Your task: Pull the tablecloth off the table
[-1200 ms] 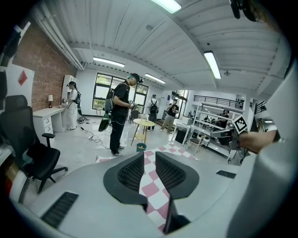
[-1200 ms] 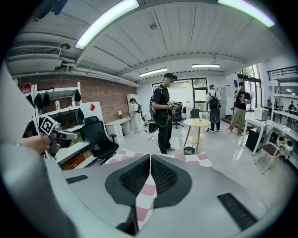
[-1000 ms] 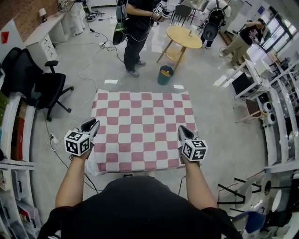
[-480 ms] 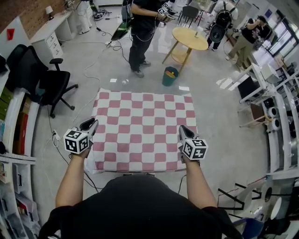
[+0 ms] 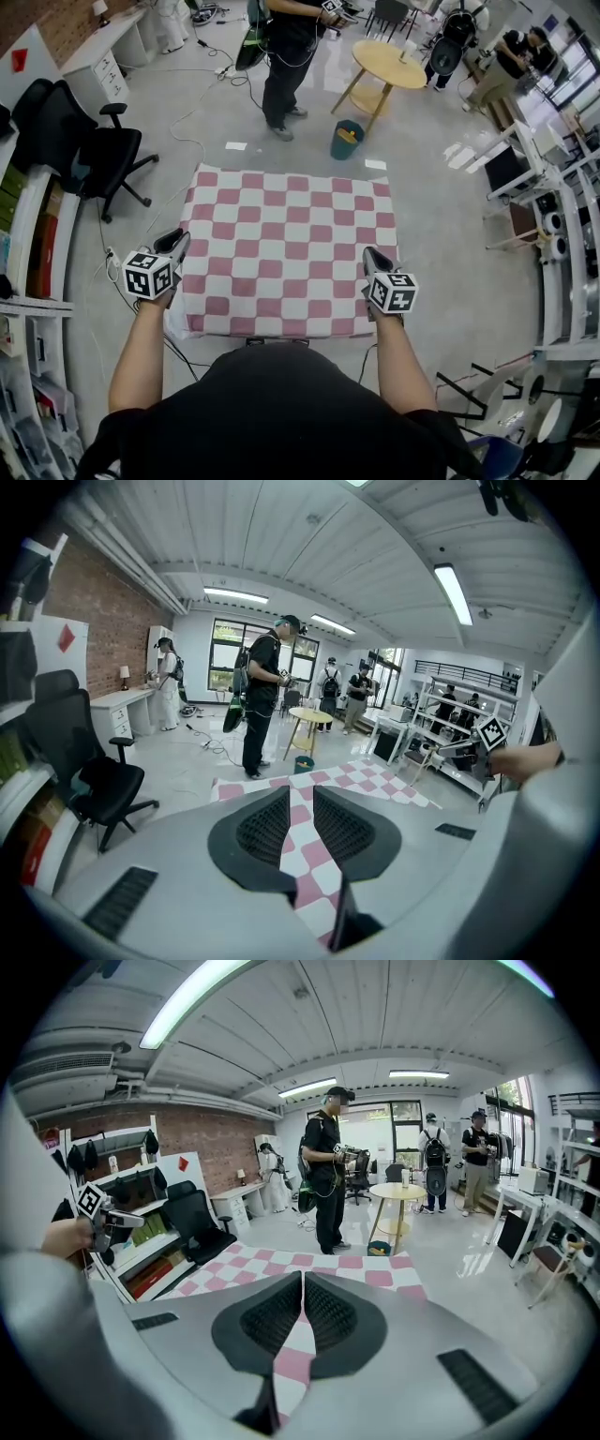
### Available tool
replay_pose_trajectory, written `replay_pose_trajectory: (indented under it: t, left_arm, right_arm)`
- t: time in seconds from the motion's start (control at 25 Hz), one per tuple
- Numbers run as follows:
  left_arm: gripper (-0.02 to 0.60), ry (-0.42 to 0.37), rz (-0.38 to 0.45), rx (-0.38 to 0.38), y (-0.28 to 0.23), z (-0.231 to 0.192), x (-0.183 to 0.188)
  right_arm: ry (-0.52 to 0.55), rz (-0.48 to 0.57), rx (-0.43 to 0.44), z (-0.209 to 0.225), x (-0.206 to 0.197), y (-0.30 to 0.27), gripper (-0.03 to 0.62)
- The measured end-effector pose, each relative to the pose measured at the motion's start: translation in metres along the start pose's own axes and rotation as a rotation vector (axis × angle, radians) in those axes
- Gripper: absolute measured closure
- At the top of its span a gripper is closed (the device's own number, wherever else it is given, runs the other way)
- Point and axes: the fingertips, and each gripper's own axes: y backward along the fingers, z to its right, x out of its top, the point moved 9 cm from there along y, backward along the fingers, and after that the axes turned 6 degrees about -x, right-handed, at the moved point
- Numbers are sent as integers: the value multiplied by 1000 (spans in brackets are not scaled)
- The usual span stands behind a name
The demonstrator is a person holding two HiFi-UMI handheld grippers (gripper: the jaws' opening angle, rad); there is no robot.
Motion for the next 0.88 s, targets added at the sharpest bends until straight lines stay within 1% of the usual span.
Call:
replay_pose_trajectory:
  t: [0.2, 0.4, 0.64, 0.88]
  left_arm:
    - [485, 22, -29, 23, -8, -12, -12]
    - [482, 50, -73, 33, -22, -21, -31]
    - [462, 77, -157, 47, -35, -33, -61]
    - [440, 102, -253, 88, -44, -55, -99]
  right_arm:
    - [4, -45, -18, 13, -14, -15, 562]
    - [-3, -96, -16, 20, -33, -32, 562]
    - [-24, -153, -26, 31, -58, -45, 562]
    - [-37, -208, -65, 54, -87, -51, 562]
